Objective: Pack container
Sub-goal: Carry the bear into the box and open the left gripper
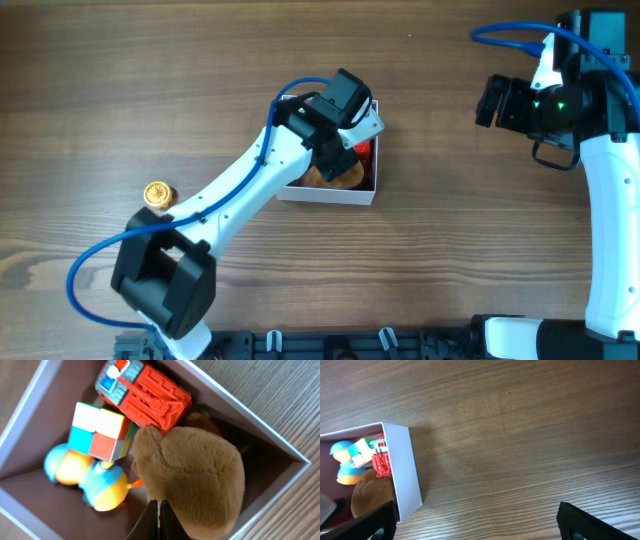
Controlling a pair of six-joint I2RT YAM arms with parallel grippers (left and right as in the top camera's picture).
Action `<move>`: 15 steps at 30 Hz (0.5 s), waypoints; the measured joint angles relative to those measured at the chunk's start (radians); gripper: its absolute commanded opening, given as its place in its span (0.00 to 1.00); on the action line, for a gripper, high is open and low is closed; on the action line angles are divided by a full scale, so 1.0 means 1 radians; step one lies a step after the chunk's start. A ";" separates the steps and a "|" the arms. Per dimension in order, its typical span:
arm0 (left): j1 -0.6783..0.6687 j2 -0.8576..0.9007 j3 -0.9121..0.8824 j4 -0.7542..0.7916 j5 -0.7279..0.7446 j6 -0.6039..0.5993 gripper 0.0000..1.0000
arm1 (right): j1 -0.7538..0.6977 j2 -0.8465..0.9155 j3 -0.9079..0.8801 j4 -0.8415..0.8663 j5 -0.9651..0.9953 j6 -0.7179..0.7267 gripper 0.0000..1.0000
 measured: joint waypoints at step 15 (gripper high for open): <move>-0.021 0.187 0.002 0.041 0.288 -0.048 0.04 | 0.000 0.000 0.000 -0.004 0.000 0.000 1.00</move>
